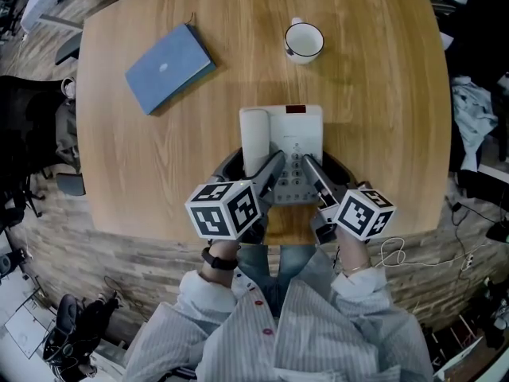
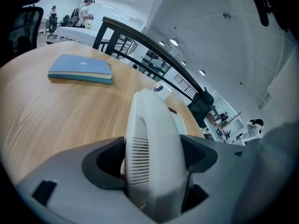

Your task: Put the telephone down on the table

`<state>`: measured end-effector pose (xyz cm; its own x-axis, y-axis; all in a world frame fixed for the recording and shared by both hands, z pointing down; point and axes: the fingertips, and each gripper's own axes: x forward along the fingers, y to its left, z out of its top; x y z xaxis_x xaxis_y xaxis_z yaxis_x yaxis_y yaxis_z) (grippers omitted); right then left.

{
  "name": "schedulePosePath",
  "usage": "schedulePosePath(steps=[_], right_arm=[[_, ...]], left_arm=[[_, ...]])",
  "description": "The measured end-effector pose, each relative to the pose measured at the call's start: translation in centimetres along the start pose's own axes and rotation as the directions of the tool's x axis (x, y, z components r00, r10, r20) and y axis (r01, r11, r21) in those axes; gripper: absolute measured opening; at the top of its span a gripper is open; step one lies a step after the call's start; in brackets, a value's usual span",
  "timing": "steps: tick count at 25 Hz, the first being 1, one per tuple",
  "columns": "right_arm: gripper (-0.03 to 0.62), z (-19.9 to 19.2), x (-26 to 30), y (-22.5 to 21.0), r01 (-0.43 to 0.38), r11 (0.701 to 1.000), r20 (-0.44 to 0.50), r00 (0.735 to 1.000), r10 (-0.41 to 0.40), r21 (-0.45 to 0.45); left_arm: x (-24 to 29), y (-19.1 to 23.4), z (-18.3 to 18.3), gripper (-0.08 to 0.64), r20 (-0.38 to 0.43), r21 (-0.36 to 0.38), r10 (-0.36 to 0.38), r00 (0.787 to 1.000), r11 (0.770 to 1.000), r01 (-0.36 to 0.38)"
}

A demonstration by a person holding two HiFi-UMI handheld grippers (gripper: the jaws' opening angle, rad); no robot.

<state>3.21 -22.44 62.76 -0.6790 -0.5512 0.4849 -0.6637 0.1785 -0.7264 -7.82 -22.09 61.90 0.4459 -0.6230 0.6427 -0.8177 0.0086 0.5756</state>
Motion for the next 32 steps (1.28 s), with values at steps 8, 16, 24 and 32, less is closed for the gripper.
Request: schedulePosePath(steps=[8,16,24,32], right_arm=[[0.231,-0.2,0.6,-0.9,0.013,1.0,-0.01,1.0,-0.013,-0.005],[0.232,-0.3,0.8,-1.6,0.021,1.0,-0.01,1.0,-0.021,0.0],[0.218,-0.4,0.7,-2.1,0.03,1.0,-0.002,1.0,-0.03,-0.003],[0.218,-0.8,1.1,-2.5,0.035,0.999,0.015,0.999,-0.035,0.001]], left_arm=[[1.0,0.6,-0.4,0.374,-0.003,-0.006,-0.007,1.0,1.0,0.007],[1.8,0.9,-0.8,0.374,-0.01,-0.01,-0.013,1.0,1.0,0.013],[2.1,1.3,-1.3,0.374,0.012,-0.022,-0.033,0.999,0.999,0.033],[2.6,1.7,-1.4,0.37,0.017,-0.011,-0.025,1.0,1.0,0.025]])
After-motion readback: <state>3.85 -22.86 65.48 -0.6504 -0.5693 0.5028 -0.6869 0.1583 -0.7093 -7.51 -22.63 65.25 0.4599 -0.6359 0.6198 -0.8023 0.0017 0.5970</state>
